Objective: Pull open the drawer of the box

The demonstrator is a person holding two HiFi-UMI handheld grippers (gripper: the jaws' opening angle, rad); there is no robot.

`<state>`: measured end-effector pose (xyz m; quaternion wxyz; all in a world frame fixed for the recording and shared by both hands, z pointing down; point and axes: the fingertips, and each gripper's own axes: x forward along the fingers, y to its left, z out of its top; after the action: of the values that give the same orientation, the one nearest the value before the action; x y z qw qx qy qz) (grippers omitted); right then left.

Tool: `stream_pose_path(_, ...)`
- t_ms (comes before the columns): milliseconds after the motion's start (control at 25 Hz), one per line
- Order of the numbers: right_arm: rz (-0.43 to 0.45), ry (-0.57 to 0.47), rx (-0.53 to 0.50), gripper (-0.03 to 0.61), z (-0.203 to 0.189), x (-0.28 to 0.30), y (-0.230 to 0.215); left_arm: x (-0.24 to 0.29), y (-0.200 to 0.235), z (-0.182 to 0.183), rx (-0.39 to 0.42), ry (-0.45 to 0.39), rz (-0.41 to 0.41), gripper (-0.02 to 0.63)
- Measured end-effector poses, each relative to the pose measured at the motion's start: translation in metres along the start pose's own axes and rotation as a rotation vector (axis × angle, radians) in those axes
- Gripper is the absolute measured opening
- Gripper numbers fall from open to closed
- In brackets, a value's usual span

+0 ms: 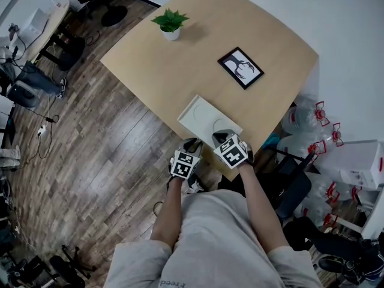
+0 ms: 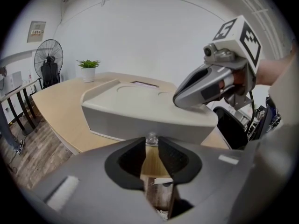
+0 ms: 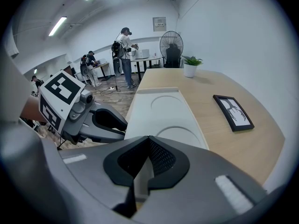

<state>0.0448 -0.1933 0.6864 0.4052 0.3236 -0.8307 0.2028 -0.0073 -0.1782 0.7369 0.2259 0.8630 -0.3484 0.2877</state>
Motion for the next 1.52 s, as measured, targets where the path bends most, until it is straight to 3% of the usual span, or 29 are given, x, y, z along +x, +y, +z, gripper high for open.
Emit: stream_pose_path(1520, 0.0, -0.001, -0.006, 0.002, 0.0, -0.002, -0.001, -0.01, 0.005, -0.007, 0.014, -0.005, 0.043, 0.129)
